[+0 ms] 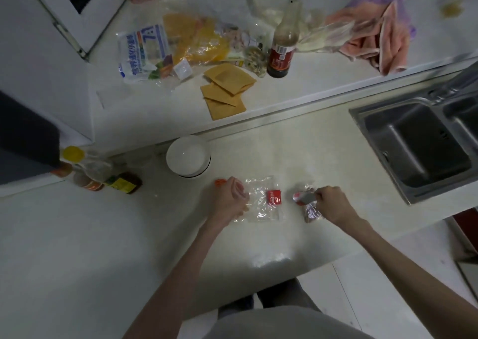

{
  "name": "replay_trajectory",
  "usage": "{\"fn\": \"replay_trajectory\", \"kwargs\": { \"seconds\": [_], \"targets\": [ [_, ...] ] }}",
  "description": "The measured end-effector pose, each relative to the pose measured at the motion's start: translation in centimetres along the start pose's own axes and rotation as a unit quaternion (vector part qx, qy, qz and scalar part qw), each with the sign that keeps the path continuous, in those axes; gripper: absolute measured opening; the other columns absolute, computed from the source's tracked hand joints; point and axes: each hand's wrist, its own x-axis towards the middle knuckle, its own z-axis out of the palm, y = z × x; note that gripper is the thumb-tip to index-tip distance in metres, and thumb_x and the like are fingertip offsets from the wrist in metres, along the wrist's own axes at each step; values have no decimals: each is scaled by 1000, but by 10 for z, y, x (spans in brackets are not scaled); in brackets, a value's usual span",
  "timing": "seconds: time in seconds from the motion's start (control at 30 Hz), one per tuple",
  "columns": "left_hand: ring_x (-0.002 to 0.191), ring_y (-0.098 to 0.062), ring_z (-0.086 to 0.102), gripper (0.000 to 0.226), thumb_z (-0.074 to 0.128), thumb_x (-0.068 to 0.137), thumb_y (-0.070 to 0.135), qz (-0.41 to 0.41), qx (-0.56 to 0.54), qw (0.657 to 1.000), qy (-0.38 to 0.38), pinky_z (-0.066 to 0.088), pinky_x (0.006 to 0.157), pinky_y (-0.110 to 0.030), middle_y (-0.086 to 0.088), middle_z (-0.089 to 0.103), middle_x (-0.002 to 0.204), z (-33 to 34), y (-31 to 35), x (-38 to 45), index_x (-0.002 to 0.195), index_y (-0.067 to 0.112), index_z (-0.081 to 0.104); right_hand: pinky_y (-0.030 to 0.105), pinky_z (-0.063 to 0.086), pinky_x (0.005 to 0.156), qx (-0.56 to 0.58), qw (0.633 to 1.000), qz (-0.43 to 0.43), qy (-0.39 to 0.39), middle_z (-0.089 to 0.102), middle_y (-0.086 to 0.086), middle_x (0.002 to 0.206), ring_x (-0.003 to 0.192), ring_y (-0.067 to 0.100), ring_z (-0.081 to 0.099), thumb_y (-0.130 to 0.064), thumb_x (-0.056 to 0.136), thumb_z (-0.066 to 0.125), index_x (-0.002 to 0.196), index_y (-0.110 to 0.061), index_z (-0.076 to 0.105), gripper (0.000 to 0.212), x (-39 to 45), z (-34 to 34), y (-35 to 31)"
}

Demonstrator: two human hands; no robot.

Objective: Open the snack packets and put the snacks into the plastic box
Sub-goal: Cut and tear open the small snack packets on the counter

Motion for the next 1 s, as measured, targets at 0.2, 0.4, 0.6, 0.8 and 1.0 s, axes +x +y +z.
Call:
{"fn": "replay_trajectory", "kwargs": {
  "seconds": [0.2, 0.4, 0.6, 0.8, 1.0],
  "targets": [
    [65, -15, 68, 12, 54, 89, 4, -14, 79, 992, 98, 51, 54, -18, -5, 66, 73, -14, -29, 15, 81, 12, 56, 19, 34, 54, 15, 1000, -11, -11, 70, 22, 90, 85, 37, 66, 5, 74, 46, 86, -1, 68, 27, 31, 28, -3],
    [70, -23, 60, 4, 60, 83, 3, -9, 141, 977, 160, 46, 63, -32, -10, 67, 80, -29, -69, 17, 84, 3, 64, 26, 36, 64, 20, 999, -37, -15, 68, 24, 98, 92, 37, 63, 5, 78, 47, 94, 2, 67, 26, 55, 37, -10],
    [50, -10, 54, 5, 60, 89, 11, -50, 73, 988, 123, 42, 40, -23, 2, 61, 74, -19, -75, 19, 93, 14, 57, 36, 49, 76, 73, 989, -108, -66, 71, 17, 92, 87, 33, 64, 0, 85, 46, 95, -1, 71, 27, 64, 44, -21],
    [43, -8, 55, 10, 55, 91, 18, -51, 32, 992, 113, 41, 38, -22, 2, 64, 68, -7, -72, 22, 93, 26, 60, 23, 36, 49, 161, 956, -149, -192, 48, -2, 52, 45, 10, 41, 2, 87, 44, 74, -18, 69, 35, 62, 46, -36],
    [50, -17, 60, 15, 53, 93, 11, -67, 35, 992, 105, 47, 46, -27, -5, 65, 77, -11, -81, 29, 105, 19, 57, 16, 36, 56, 90, 954, -181, -222, 62, 1, 70, 58, 7, 53, 3, 86, 45, 96, -5, 67, 26, 65, 54, -46]
  ]
}}
